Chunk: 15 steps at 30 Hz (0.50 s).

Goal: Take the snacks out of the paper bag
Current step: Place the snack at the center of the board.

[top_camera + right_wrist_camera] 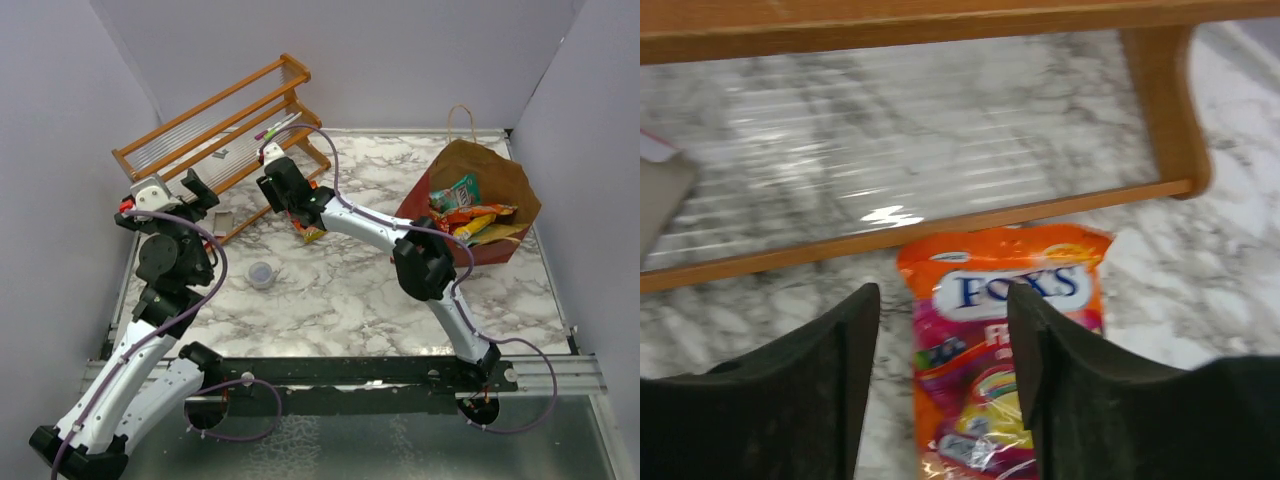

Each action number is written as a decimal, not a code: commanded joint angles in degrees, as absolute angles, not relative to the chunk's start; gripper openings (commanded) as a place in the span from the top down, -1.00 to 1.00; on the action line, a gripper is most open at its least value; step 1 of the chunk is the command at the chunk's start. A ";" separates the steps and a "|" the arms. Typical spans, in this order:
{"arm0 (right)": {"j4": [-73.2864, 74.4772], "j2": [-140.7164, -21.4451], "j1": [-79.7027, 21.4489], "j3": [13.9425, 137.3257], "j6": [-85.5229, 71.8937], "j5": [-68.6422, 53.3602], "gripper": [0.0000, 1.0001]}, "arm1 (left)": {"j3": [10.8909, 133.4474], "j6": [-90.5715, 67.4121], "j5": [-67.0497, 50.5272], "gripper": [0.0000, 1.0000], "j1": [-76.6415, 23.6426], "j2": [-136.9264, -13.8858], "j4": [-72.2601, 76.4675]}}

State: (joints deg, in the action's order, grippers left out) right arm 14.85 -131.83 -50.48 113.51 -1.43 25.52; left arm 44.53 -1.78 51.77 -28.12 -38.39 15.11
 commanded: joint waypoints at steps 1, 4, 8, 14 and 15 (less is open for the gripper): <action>19.32 -130.38 -51.19 117.90 -9.52 14.48 -0.22 | 44.16 -1.35 51.49 -0.98 -27.77 -39.01 16.26; 17.68 -123.00 -51.08 110.40 -9.01 13.32 -0.25 | 44.56 -1.92 50.83 -0.98 -27.77 -39.10 15.52; 16.51 -109.99 -50.98 98.98 -7.91 12.60 -0.27 | 44.98 -3.42 49.42 -0.98 -27.77 -38.71 14.37; 14.12 -89.49 -50.98 83.67 -5.87 13.15 -0.32 | 45.49 -4.76 48.19 -0.98 -27.69 -38.82 13.09; 14.22 -86.97 -51.02 81.78 -5.20 13.89 -0.33 | 45.51 -4.92 48.05 -0.98 -27.69 -38.87 13.00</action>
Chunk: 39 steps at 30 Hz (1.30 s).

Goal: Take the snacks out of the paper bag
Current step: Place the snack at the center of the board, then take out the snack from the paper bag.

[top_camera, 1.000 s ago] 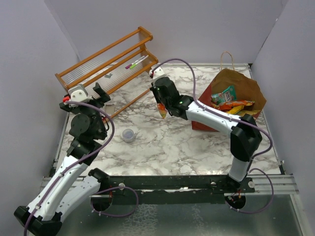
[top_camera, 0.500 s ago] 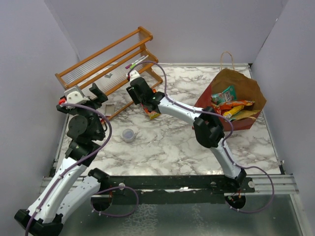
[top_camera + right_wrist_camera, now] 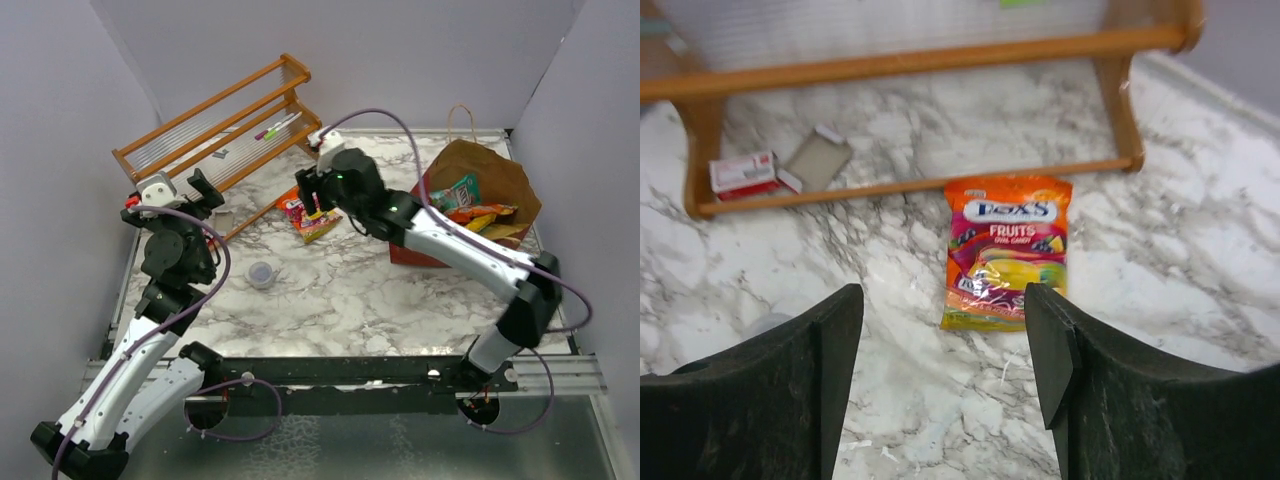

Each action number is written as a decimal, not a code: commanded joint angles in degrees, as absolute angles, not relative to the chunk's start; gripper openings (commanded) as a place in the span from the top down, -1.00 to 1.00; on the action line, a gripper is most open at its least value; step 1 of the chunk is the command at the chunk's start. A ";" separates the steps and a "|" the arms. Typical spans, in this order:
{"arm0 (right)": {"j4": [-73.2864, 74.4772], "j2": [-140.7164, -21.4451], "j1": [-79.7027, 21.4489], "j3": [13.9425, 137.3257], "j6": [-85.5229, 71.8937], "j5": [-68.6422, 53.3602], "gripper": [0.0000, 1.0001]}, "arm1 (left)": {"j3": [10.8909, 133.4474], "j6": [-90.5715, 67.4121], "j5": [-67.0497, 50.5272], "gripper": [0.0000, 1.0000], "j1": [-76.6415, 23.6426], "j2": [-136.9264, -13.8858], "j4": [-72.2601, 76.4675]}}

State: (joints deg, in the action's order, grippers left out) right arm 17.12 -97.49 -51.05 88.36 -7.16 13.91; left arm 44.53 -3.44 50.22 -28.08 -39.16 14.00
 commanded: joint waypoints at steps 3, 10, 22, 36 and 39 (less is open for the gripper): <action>16.15 -80.11 -50.98 77.95 -4.71 19.64 -0.41 | 45.49 -5.12 47.81 -0.98 -27.63 -39.02 12.74; 15.24 -68.05 -50.98 71.64 0.03 42.33 -0.51 | 45.67 -6.03 46.98 -0.98 -27.60 -39.49 12.17; 10.91 -64.41 -32.33 71.85 -4.48 50.97 -0.48 | 46.09 -7.09 45.78 -0.98 -27.55 -40.83 11.16; 29.57 -79.34 -6.62 77.07 -33.37 19.02 -0.22 | 47.32 -8.64 43.56 -0.95 -27.60 -42.37 9.19; 30.28 -82.09 -4.18 76.65 -36.66 15.80 -0.23 | 47.43 -9.15 43.23 -0.94 -27.60 -42.24 8.72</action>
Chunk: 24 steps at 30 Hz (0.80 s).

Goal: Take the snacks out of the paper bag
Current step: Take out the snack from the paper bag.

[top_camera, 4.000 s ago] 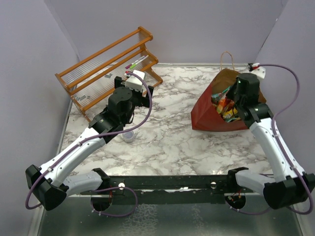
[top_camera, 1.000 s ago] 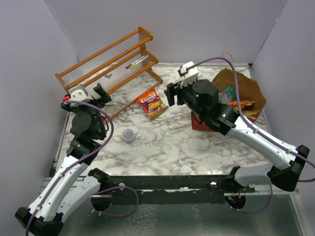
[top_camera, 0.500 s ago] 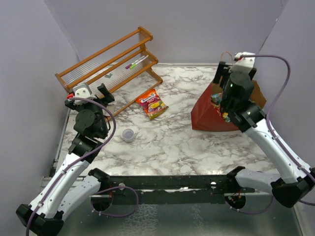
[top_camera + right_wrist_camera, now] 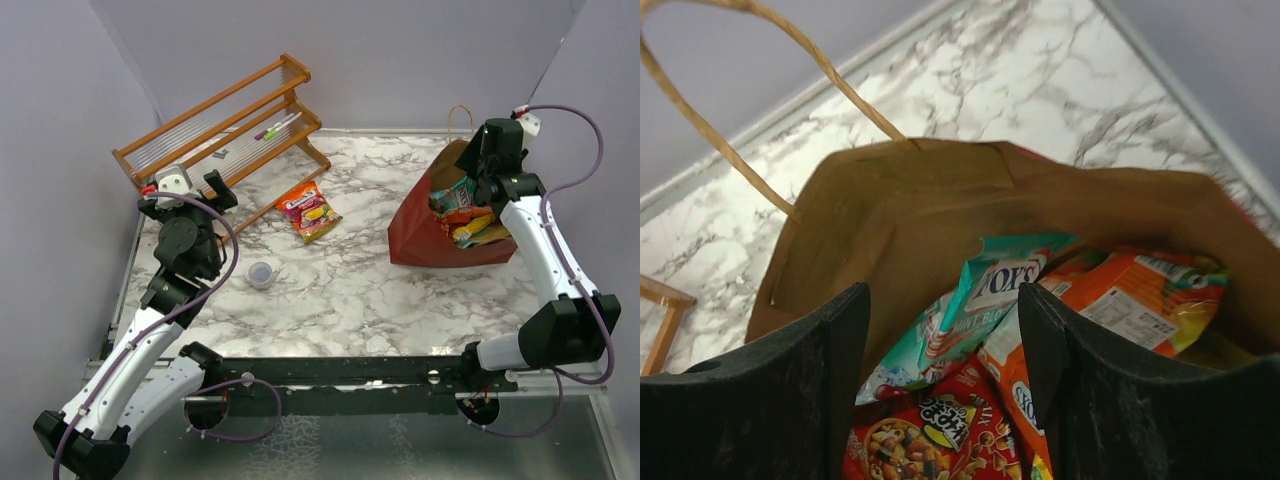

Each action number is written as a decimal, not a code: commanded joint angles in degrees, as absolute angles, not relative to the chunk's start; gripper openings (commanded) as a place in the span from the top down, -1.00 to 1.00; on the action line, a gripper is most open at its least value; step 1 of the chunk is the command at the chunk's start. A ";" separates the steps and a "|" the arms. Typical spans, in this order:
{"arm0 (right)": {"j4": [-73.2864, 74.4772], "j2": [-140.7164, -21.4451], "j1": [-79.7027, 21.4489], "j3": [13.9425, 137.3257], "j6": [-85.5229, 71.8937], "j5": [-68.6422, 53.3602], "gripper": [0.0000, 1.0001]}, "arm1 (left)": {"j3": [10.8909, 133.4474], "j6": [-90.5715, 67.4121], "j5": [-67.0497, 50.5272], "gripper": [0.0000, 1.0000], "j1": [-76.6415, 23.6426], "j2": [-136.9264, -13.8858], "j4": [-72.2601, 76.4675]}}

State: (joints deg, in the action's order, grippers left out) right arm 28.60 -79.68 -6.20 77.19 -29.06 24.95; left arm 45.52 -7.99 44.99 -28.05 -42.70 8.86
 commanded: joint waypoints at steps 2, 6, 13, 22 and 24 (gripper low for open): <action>28.87 -83.53 -3.26 75.79 -37.27 14.55 -0.23 | 47.47 -9.30 43.13 -0.94 -27.64 -42.07 8.77; 27.51 -86.78 -2.99 75.91 -37.82 14.61 -0.23 | 47.46 -9.35 43.15 -0.94 -27.60 -41.91 8.68; 25.91 -92.04 -2.81 75.55 -38.43 17.97 -0.25 | 47.57 -9.61 43.06 -0.94 -27.60 -41.67 8.53; 24.45 -93.80 -2.81 72.85 -39.64 20.14 0.24 | 47.56 -9.71 43.03 -0.93 -27.60 -41.66 8.40; 24.56 -92.82 -2.81 72.57 -39.08 20.64 0.47 | 47.58 -9.79 42.92 -0.93 -27.60 -41.77 8.43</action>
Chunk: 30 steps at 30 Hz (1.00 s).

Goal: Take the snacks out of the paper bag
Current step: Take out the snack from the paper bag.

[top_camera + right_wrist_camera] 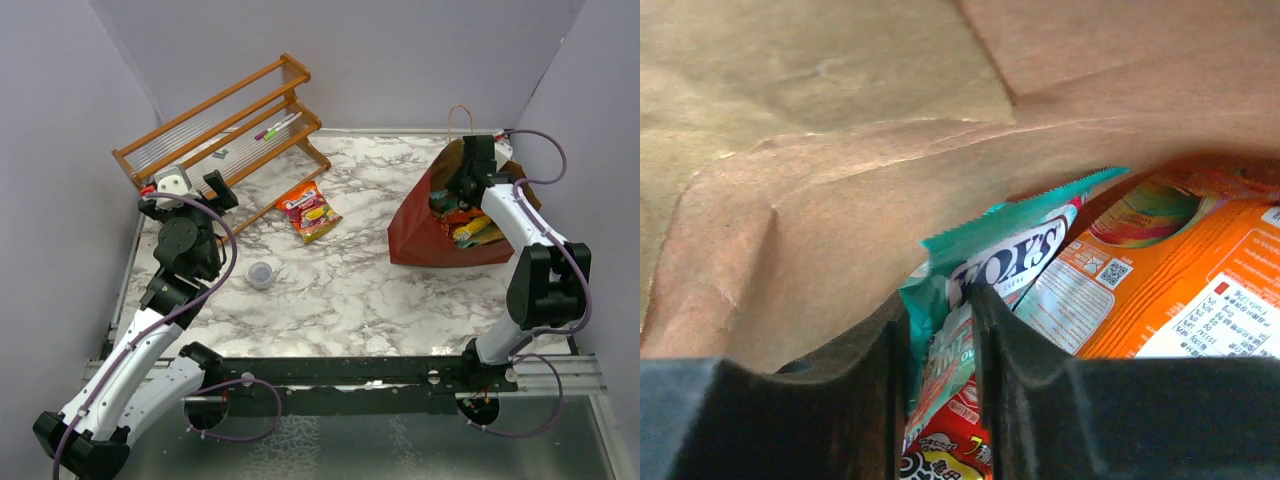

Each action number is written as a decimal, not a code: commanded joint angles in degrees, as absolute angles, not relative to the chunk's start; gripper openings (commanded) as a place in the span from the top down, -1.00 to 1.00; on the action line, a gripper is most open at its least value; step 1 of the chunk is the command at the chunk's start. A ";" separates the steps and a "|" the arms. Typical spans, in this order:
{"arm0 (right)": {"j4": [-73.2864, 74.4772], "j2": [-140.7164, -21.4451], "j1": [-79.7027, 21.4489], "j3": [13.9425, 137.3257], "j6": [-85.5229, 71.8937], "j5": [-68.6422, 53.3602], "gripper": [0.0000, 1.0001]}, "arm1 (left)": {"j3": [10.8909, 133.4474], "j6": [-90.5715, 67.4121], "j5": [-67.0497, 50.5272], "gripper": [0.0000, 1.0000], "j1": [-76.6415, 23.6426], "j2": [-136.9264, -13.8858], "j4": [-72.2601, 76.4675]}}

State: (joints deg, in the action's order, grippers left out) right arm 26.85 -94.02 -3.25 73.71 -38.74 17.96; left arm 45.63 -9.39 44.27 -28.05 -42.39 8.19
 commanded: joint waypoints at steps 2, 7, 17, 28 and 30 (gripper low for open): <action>24.36 -91.19 -2.81 72.30 -38.35 21.08 0.78 | 47.59 -9.89 42.90 -0.93 -27.60 -41.91 8.36; 24.20 -84.27 -2.81 71.90 -37.87 20.96 0.97 | 47.62 -10.07 42.63 -0.93 -27.60 -42.23 8.19; 20.76 -68.59 -2.81 67.66 -37.47 22.45 0.97 | 47.64 -10.49 42.08 -0.92 -27.64 -42.66 7.98; 6.34 -57.14 -2.81 71.14 -20.00 -1.84 0.97 | 47.74 -10.62 41.99 -0.92 -27.60 -42.80 7.85; 3.40 -57.13 -2.84 72.97 -17.42 -14.73 0.97 | 47.79 -10.69 41.94 -0.92 -27.55 -42.80 7.80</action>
State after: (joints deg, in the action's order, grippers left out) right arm 16.03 -59.24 -3.05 68.01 -26.33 10.41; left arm 45.63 -10.07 43.07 -28.05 -42.87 7.99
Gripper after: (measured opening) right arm 0.021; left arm 0.963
